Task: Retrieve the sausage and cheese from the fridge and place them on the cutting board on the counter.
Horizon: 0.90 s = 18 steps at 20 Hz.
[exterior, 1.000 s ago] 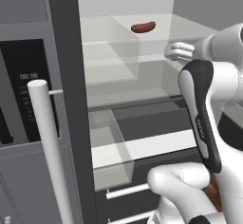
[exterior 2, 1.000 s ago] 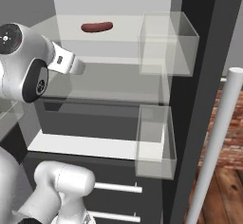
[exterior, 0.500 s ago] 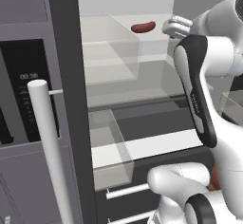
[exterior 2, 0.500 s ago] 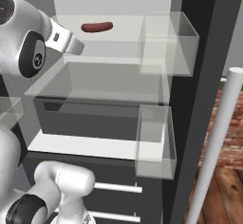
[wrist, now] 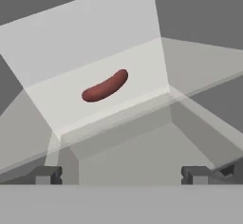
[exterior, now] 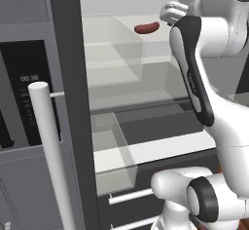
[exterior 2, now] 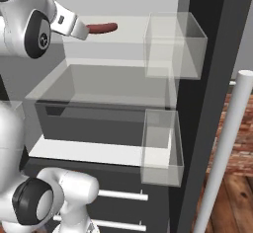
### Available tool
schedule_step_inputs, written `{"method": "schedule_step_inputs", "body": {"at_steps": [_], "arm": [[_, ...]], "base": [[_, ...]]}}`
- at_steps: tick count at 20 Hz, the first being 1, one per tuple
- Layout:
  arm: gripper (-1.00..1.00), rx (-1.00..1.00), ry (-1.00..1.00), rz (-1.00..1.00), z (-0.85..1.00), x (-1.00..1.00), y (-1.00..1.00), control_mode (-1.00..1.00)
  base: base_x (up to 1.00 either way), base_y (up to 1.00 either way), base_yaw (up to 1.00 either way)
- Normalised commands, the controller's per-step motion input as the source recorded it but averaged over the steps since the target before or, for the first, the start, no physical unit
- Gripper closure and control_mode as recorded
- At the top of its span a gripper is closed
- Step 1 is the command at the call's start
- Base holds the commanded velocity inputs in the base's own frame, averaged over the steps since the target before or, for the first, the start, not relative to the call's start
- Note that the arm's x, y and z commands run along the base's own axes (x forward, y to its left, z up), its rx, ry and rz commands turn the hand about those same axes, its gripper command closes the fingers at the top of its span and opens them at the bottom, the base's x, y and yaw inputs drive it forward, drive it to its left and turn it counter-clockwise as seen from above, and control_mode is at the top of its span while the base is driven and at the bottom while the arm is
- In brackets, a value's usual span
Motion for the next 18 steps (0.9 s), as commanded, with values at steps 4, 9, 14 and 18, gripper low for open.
{"method": "schedule_step_inputs", "body": {"at_steps": [4,9,14,18], "arm": [[-1.00,-0.05,-0.15,0.00,-0.16,0.46,0.10,-1.00],[-1.00,-0.01,0.03,0.00,0.01,0.53,0.00,-1.00],[-1.00,0.00,0.16,0.00,0.00,0.62,0.00,-1.00],[-1.00,0.00,0.12,0.00,0.02,0.65,0.02,-1.00]], "base": [[0.00,0.00,0.00],[0.00,0.00,0.00],[0.00,0.00,0.00],[0.00,0.00,0.00]]}}
